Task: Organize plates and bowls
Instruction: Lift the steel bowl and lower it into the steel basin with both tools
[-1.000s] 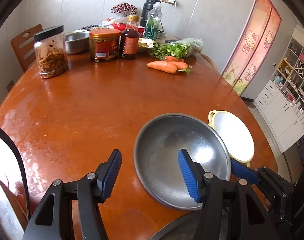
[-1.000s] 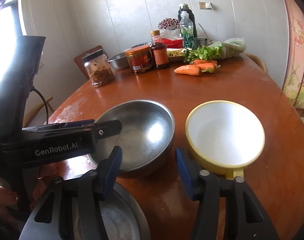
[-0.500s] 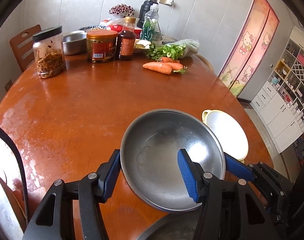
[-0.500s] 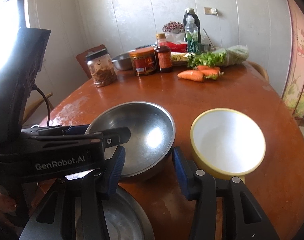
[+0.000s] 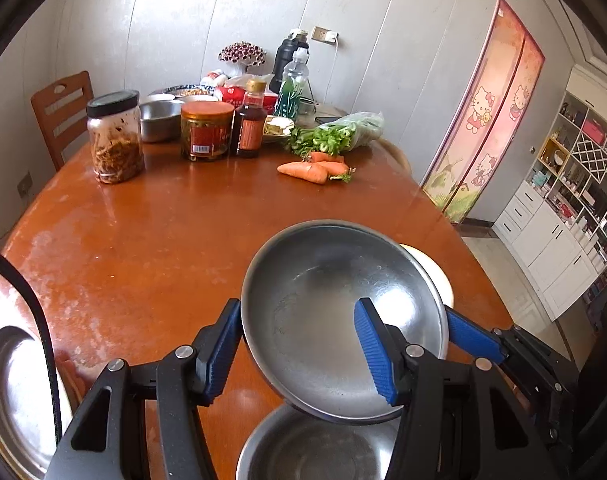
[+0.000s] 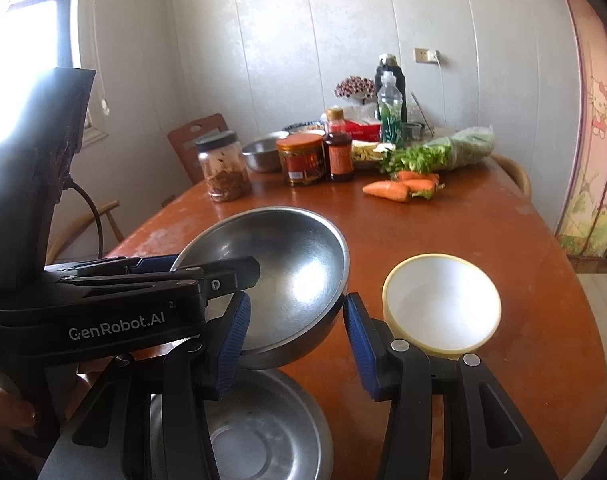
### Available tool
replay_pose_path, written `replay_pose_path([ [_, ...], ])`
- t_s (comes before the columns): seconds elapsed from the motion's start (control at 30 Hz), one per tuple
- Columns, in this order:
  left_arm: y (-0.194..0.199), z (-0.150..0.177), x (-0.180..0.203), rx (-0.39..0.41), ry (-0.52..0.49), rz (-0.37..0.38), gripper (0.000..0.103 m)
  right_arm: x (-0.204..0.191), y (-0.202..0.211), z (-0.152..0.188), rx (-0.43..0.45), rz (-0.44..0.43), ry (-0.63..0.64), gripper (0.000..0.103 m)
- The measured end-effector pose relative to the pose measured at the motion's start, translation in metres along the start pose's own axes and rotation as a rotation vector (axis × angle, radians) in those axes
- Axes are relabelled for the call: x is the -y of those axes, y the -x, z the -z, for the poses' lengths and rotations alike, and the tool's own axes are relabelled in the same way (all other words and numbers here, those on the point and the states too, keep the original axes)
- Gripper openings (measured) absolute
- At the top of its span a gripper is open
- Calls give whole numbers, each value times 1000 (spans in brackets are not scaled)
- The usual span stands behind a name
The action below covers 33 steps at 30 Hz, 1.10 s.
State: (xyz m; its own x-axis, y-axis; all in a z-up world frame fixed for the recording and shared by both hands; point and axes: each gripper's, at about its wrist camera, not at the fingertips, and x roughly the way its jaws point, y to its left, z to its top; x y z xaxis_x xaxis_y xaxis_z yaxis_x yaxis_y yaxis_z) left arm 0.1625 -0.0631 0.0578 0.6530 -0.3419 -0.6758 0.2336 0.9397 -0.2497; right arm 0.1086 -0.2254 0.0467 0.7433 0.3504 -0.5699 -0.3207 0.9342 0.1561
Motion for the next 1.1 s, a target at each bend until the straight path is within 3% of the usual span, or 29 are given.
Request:
replay_pose_path([
  [0.57, 58, 47, 17, 24, -17, -5, 57, -30, 59, 32, 30, -12, 45, 50],
  [1.1, 48, 88, 16, -54, -23, -20, 57, -36, 65, 73, -48, -24, 61, 50],
])
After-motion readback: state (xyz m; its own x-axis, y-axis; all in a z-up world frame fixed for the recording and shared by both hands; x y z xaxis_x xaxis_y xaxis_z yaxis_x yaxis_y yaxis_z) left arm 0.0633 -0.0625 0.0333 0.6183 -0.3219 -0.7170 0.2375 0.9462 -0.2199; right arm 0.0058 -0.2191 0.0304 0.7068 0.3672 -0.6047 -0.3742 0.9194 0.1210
